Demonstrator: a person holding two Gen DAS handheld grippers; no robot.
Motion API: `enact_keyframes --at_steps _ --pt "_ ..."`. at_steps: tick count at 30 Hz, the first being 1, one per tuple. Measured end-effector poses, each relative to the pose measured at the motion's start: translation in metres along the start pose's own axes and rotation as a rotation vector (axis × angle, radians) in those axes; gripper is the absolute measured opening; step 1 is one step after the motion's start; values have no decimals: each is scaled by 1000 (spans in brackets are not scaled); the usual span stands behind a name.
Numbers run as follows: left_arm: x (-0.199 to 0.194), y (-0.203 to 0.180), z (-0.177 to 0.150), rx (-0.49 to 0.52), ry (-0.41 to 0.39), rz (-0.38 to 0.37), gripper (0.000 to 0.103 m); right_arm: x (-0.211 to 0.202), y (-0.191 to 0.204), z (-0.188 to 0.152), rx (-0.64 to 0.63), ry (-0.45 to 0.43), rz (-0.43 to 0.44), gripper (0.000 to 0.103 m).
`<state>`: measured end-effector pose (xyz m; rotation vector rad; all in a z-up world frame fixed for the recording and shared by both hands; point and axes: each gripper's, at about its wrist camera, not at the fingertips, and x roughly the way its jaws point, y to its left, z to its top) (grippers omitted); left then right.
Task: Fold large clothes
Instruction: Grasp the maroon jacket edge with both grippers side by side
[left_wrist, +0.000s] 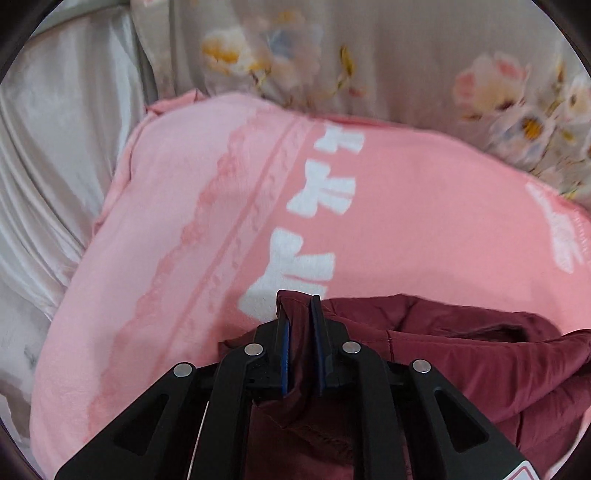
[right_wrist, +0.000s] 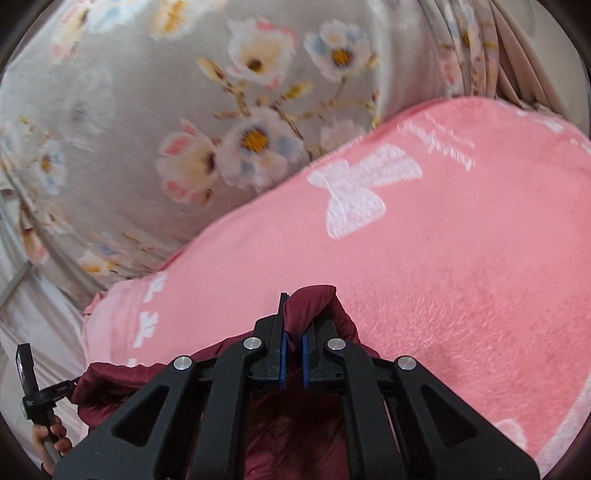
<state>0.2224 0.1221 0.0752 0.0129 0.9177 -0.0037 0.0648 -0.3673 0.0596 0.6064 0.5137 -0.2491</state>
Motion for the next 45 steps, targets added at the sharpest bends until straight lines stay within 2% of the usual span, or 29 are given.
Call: enact_keyframes --at_steps 3,6,8,9,10,11,13,14,17,19,22,24,26,30,33,36,40,42,45 --pt "33 -7 -4 0 27 28 16 25 -7 -9 -10 27 -30 8" --pt "48 -8 -6 -14 20 11 22 37 -10 -14 -29 33 -68 10" --pt "42 -3 -4 -26 -31 16 37 36 -8 -12 -57 23 -94 11" --pt "35 0 -2 -32 -76 54 62 33 -6 -10 -63 14 -96 13" --pt "23 5 0 -43 -150 110 75 26 -5 -8 -65 0 -90 16" --pt "8 12 2 -50 -229 130 77 19 -3 -5 -63 -17 -82 19" --pt "-13 21 6 -44 -295 130 83 -1 0 1 -49 -73 -69 31" --pt "-18 25 9 -44 -297 129 83 -13 3 4 -46 -115 -67 38" --pt "-37 32 15 -52 -269 70 83 -42 16 11 -53 -197 -41 39" --pt "-48 22 14 -20 -265 43 83 -54 34 11 -91 -206 -11 39" --pt "-59 -14 5 69 -261 -13 83 -40 66 -5 -180 -99 33 39" --pt "-60 -49 -1 136 -235 -54 83 -16 92 -24 -233 21 76 37" --pt "-57 -78 -9 183 -218 -84 83 7 113 -41 -285 94 75 34" --pt "-33 -134 -14 252 -166 -82 83 61 149 -66 -347 226 56 23" --pt "-10 -150 -9 245 -126 -45 83 94 164 -78 -380 288 22 20" --pt "14 -148 -6 212 -92 1 83 118 178 -94 -408 346 34 20" --pt "52 -127 -12 155 -9 36 84 134 195 -116 -508 330 6 20" --pt "69 -115 -18 115 15 27 87 136 198 -116 -525 327 9 20" --pt "81 -107 -23 66 2 19 91 142 199 -115 -518 323 23 20"
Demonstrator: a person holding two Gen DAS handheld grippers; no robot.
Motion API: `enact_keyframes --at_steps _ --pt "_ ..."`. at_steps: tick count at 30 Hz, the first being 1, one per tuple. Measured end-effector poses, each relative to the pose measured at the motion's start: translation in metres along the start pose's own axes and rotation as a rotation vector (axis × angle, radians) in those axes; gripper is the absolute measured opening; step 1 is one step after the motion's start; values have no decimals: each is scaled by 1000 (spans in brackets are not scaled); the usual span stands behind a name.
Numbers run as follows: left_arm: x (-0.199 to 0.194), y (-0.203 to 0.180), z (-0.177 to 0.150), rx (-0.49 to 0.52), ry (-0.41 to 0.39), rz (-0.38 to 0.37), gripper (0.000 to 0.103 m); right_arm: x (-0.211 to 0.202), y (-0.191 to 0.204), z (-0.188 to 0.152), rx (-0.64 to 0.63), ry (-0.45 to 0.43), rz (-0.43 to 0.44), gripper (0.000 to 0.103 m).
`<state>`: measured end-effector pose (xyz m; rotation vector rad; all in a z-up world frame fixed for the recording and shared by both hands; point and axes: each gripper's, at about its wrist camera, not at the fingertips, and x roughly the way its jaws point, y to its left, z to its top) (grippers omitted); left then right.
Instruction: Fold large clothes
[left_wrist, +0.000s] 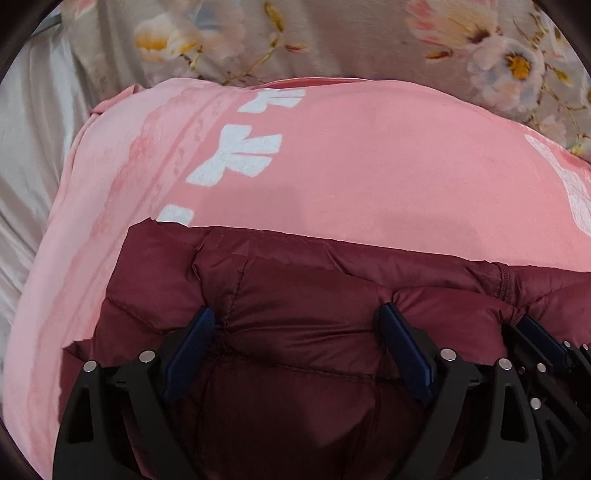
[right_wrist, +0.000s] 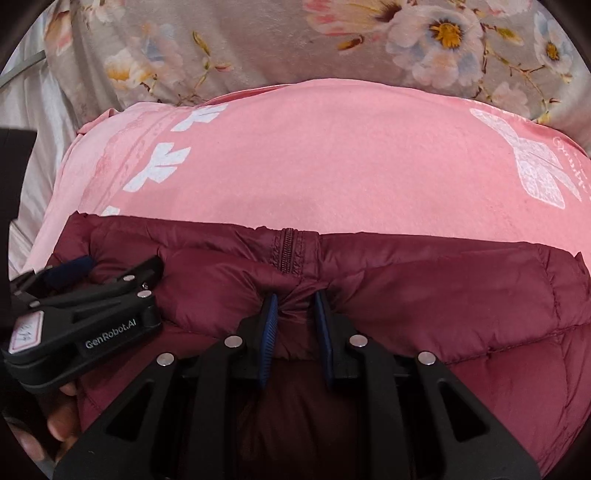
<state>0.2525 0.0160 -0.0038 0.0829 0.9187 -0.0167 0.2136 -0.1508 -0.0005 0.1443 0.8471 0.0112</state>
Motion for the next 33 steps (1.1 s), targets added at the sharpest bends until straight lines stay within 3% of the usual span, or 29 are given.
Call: enact_keyframes --at_steps 6,10,12,15,23,33 --pt "2 -8 -6 21 -25 53 93 -10 -13 3 54 -20 22 18" --pt "4 -7 -5 19 -24 52 94 -42 -43 9 101 -109 -83 19" --pt "4 -7 -5 19 -25 55 94 -41 -66 8 135 -79 -144 20" --pt "4 -8 -5 19 -25 56 94 -30 -93 -2 212 -34 -130 18" --pt "3 -7 -5 18 -24 61 96 -16 -77 -10 140 -56 -214 19" --pt "4 -13 -4 24 -29 99 98 -12 -83 -11 162 -61 -189 19"
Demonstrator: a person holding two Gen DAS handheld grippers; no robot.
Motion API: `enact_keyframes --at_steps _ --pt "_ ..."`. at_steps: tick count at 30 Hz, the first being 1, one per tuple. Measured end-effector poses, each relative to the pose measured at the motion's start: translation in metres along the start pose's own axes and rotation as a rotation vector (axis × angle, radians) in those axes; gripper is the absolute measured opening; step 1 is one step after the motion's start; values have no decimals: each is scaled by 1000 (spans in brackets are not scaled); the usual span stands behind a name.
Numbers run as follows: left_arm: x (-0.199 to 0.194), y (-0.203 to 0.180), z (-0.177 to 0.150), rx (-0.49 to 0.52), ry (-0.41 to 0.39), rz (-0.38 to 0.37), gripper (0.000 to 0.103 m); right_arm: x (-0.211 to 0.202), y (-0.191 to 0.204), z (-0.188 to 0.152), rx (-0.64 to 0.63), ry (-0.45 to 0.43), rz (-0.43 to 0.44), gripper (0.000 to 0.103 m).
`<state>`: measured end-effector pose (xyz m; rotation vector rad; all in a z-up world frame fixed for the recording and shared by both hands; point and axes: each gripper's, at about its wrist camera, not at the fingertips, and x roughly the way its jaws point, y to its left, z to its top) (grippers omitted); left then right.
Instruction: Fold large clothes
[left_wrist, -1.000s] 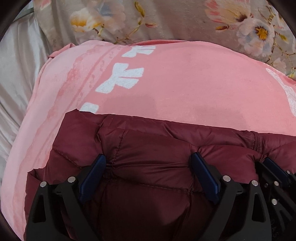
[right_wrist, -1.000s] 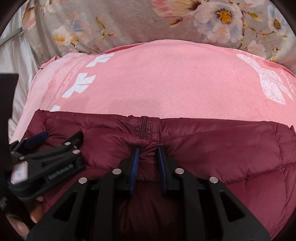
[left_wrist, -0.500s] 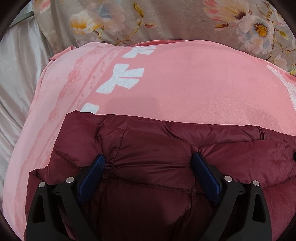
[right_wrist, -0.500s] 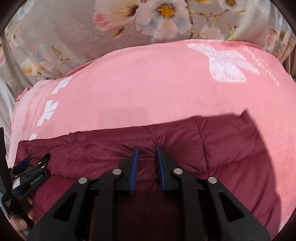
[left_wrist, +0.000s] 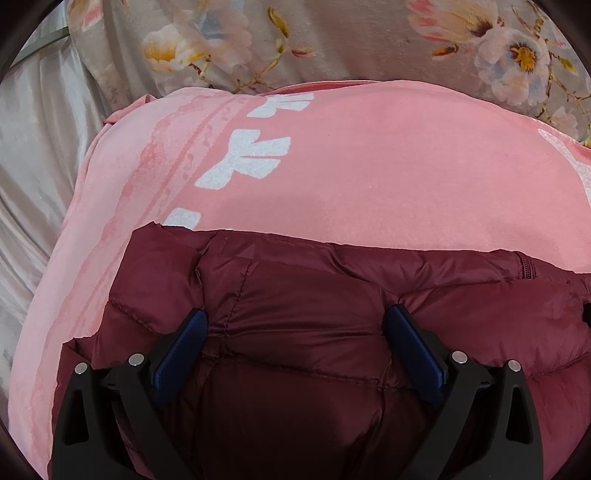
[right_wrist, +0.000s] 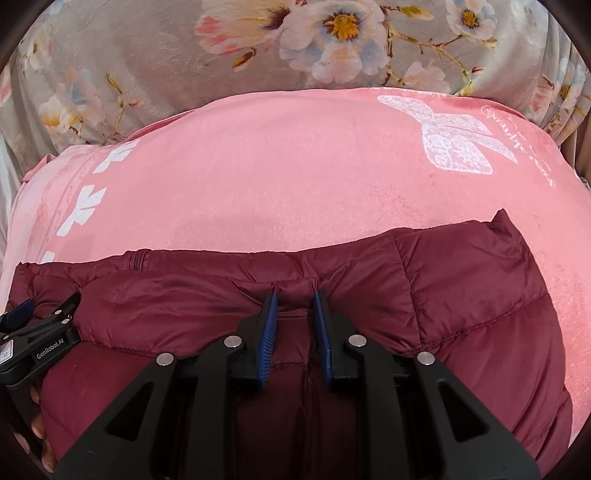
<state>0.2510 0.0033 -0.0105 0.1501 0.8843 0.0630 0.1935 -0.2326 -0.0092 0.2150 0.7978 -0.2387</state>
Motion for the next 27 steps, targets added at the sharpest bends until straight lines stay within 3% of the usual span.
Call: enact_keyframes --at_steps 13,16,22,27 --pt "-4 6 2 -18 13 -26 98 -14 3 0 -3 -19 -1 23" --pt "-30 16 -4 -15 1 -25 97 -53 17 -5 -13 -73 93 24" --pt "-75 32 -27 -15 -19 -57 97 -88 59 -32 -51 -68 168 26" --pt "-70 42 -51 -27 21 -24 97 -80 73 -60 -72 -20 158 31"
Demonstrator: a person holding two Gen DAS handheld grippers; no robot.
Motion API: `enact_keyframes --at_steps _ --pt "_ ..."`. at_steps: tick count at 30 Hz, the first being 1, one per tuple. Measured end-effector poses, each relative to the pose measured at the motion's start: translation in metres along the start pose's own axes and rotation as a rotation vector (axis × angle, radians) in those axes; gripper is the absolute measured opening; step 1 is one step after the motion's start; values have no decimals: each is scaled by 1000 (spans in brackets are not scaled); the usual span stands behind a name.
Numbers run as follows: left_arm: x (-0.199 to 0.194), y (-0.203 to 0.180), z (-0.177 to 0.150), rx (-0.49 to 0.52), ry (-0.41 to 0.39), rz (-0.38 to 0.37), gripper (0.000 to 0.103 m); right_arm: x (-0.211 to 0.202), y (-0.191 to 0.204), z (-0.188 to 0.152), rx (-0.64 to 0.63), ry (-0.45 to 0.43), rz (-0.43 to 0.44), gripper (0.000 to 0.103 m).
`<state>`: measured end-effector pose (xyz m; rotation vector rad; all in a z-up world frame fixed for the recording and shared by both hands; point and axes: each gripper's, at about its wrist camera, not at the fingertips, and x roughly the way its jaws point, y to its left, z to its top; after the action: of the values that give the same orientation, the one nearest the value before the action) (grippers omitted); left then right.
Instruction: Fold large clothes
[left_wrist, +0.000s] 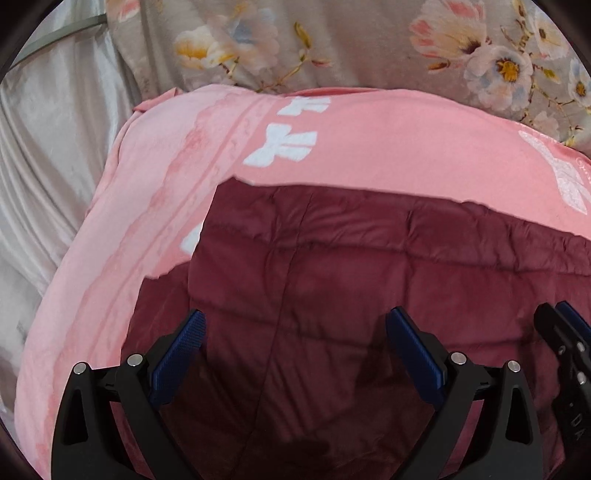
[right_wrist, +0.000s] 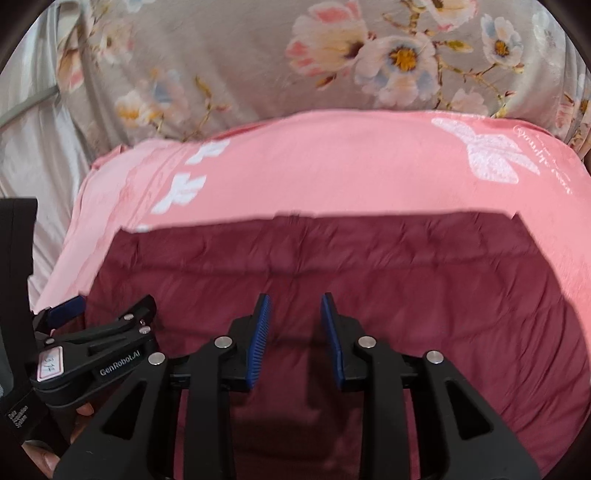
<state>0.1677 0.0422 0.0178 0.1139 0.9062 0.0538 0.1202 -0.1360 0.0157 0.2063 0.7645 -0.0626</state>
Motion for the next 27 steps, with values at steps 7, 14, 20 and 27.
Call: enact_keyframes --at_steps 7,14,20,27 --pt "8 -4 -16 11 -24 15 98 12 10 -22 -55 -14 -63 33" --pt "13 -6 -21 10 -46 22 98 16 12 -23 -73 -1 -83 34" --pt "10 -3 -23 8 -28 15 98 0 13 -27 -66 -13 -74 34" --pt "-32 29 -54 -8 -19 -21 98 -48 11 -61 -102 18 -16 34"
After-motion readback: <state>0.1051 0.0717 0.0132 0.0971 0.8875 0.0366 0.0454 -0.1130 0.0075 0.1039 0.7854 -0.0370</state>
